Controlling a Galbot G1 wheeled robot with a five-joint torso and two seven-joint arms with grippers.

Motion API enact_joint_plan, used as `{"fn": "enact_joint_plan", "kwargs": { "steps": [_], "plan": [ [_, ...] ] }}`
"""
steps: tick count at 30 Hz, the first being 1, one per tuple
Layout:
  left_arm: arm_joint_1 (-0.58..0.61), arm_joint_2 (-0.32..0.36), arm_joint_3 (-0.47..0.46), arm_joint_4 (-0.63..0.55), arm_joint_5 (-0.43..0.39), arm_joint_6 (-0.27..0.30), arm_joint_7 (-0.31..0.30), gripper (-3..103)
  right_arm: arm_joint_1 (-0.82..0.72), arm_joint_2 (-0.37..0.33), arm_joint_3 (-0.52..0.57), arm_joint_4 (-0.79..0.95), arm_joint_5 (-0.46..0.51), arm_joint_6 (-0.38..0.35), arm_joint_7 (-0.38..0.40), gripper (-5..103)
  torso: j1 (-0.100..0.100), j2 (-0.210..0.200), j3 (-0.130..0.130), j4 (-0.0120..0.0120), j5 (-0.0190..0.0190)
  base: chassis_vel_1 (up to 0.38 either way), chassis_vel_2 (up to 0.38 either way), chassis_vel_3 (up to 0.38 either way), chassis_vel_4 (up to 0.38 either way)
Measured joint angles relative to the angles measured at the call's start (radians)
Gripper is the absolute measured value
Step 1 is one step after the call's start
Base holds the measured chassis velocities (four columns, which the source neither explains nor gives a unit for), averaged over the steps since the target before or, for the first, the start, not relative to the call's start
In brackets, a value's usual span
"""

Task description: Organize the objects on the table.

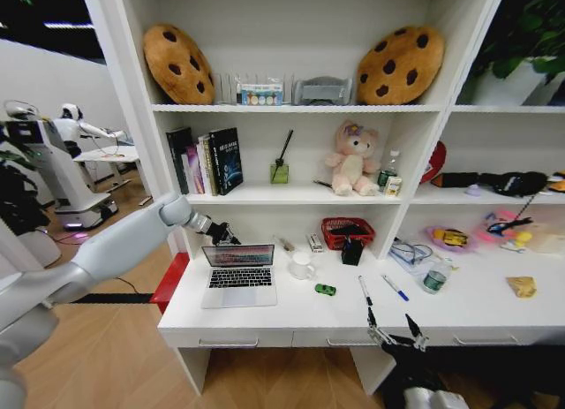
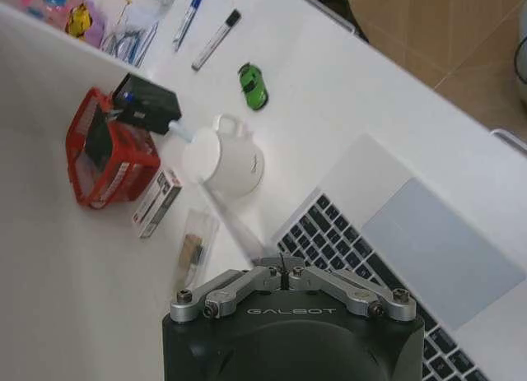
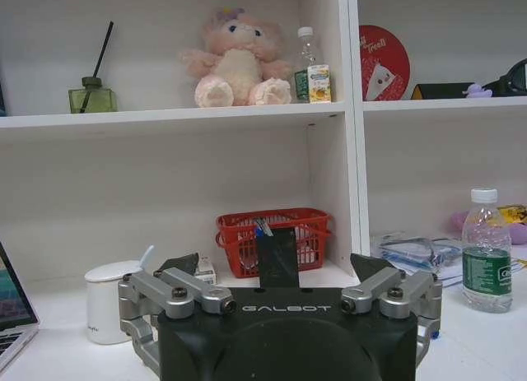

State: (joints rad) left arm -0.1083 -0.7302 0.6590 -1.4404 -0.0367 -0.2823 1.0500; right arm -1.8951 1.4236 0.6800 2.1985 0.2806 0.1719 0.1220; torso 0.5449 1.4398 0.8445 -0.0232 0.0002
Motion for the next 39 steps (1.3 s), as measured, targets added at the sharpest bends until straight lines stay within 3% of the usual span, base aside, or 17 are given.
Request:
{"fn": "enact_joint_plan", "kwargs": {
  "steps": [5, 10, 15, 18, 21, 23, 25, 26, 27, 29, 33, 35, 36, 39],
  "plan": [
    [0.091, 0.055, -0.007, -0.141, 0.003, 0.052, -0.019, 0, -0.004, 0.005, -0.007, 0.019, -0.009, -0.002, 0.0, 100, 0.0, 0.0, 0.0, -0.0001, -0.0003, 0.0, 0.0, 0.0, 0.0],
    [0.239, 0.087, -0.116, -0.19, 0.024, 0.063, -0.018, 0, -0.012, 0.006, 0.0, 0.025, -0.008, -0.001, 0.002, 100, 0.0, 0.0, 0.0, 0.0001, -0.0014, 0.0, 0.0, 0.0, 0.0],
    [0.242, 0.145, -0.18, -0.216, 0.001, 0.066, -0.005, 0, -0.021, 0.004, 0.001, 0.025, -0.008, 0.002, 0.002, 100, 0.0, 0.0, 0.0, 0.0002, 0.0, 0.0, 0.0, 0.0, 0.0],
    [0.233, 0.157, -0.219, -0.19, 0.003, 0.066, -0.032, 0, -0.02, 0.007, -0.005, 0.028, -0.012, 0.002, 0.002, 100, 0.0, 0.0, 0.0, 0.0003, 0.0001, 0.0, 0.0, 0.0, 0.0],
    [0.236, 0.127, -0.264, -0.122, 0.048, 0.041, -0.127, 0, -0.015, 0.015, -0.016, 0.031, -0.027, 0.0, 0.002, 100, 0.0, 0.0, 0.0, 0.0, -0.0003, 0.0, 0.0, 0.0, 0.0],
    [0.236, 0.119, -0.267, -0.109, 0.058, 0.037, -0.15, 0, -0.014, 0.016, -0.017, 0.031, -0.029, -0.001, 0.002, 100, 0.0, 0.0, 0.0, 0.0, -0.0003, 0.0, 0.0, 0.0, 0.0],
    [0.245, 0.081, -0.279, -0.058, 0.124, 0.021, -0.267, 0, -0.016, 0.023, -0.02, 0.034, -0.037, -0.001, 0.002, 100, 0.0, 0.0, 0.0, -0.0002, -0.0001, 0.0, 0.0, 0.0, 0.0],
    [0.245, 0.081, -0.279, -0.058, 0.124, 0.021, -0.267, 0, -0.016, 0.023, -0.02, 0.034, -0.037, -0.001, 0.002, 100, 0.0, 0.0, 0.0, -0.0002, -0.0001, 0.0, 0.0, 0.0, 0.0],
    [0.254, 0.06, -0.285, -0.027, 0.169, 0.018, -0.316, 0, -0.021, 0.027, -0.02, 0.036, -0.04, -0.001, 0.002, 100, 0.0, 0.0, 0.0, -0.0003, -0.0003, 0.0, 0.0, 0.0, 0.0],
    [0.268, 0.033, -0.291, 0.017, 0.244, 0.006, -0.343, 0, -0.029, 0.033, -0.018, 0.04, -0.043, 0.0, 0.002, 100, 0.0, 0.0, 0.0, -0.0003, -0.0003, 0.0, 0.0, 0.0, 0.0],
    [0.276, 0.022, -0.293, 0.051, 0.291, -0.022, -0.295, 0, -0.034, 0.038, -0.017, 0.041, -0.044, 0.002, 0.002, 100, 0.0, 0.0, 0.0, -0.0001, -0.0004, 0.0, 0.0, 0.0, 0.0],
    [0.277, 0.039, -0.285, 0.047, 0.272, -0.05, -0.178, 0, -0.039, 0.041, -0.017, 0.042, -0.048, 0.004, 0.002, 100, 0.0, 0.0, 0.0, -0.0001, -0.0002, 0.0, 0.0, 0.0, 0.0],
    [0.277, 0.039, -0.285, 0.047, 0.272, -0.05, -0.178, 0, -0.039, 0.041, -0.017, 0.042, -0.048, 0.004, 0.002, 100, 0.0, 0.0, 0.0, -0.0001, -0.0002, 0.0, 0.0, 0.0, 0.0],
    [0.291, 0.072, -0.253, 0.014, 0.202, -0.078, -0.092, 0, -0.038, 0.046, -0.021, 0.042, -0.052, 0.004, 0.002, 100, 0.0, 0.0, 0.0, 0.0001, -0.0001, 0.0, 0.0, 0.0, 0.0]
  ]
}}
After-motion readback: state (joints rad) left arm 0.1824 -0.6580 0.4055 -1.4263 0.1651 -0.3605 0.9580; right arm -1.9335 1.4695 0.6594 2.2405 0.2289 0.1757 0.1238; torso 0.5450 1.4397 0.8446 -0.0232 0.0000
